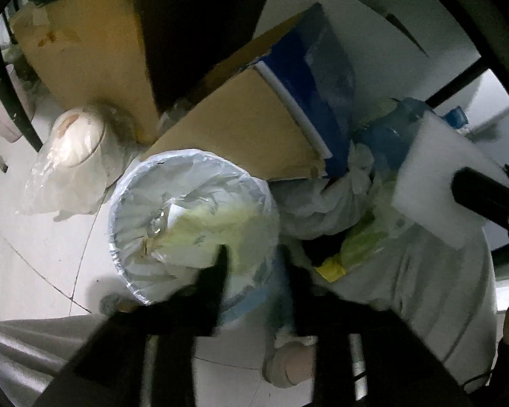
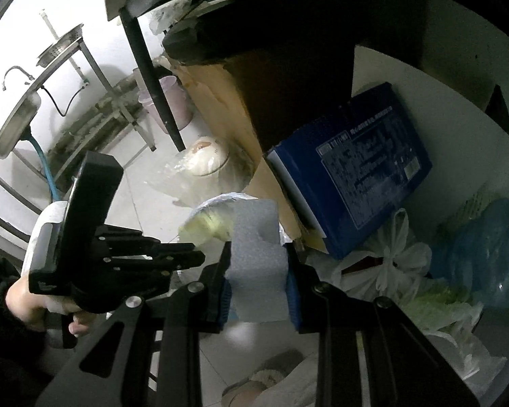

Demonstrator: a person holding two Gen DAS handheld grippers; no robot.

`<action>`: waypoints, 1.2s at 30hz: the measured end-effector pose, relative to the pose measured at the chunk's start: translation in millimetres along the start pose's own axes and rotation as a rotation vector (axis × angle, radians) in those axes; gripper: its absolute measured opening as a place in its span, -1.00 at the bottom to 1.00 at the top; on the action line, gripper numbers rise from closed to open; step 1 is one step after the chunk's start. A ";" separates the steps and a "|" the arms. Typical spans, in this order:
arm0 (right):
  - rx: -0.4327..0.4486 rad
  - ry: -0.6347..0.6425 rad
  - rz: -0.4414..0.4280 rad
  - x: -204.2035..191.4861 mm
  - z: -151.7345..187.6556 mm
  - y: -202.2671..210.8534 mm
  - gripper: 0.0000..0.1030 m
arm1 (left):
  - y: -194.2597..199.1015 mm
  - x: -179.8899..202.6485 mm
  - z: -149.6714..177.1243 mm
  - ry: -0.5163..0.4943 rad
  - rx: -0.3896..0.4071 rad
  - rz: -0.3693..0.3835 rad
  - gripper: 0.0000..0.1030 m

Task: Collect trash
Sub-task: 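Open the left gripper to drop the yellow tissue pack into the bin, then open the right gripper to drop the white foam block into the bin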

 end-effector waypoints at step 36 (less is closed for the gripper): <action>-0.252 0.127 -0.055 -96.4 -16.0 -107.0 -0.31 | 45.5 -118.9 19.4 0.273 0.139 -0.055 -0.19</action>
Point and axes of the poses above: each gripper's, at about its wrist camera, not at the fingertips, and y roughly against the way its jaws point, x to its right, z to its underside, the point moved 3 cm from there along -y, roughly the way its jaws point, and after that the axes turned 2 degrees about -x, right-handed, at the moved point
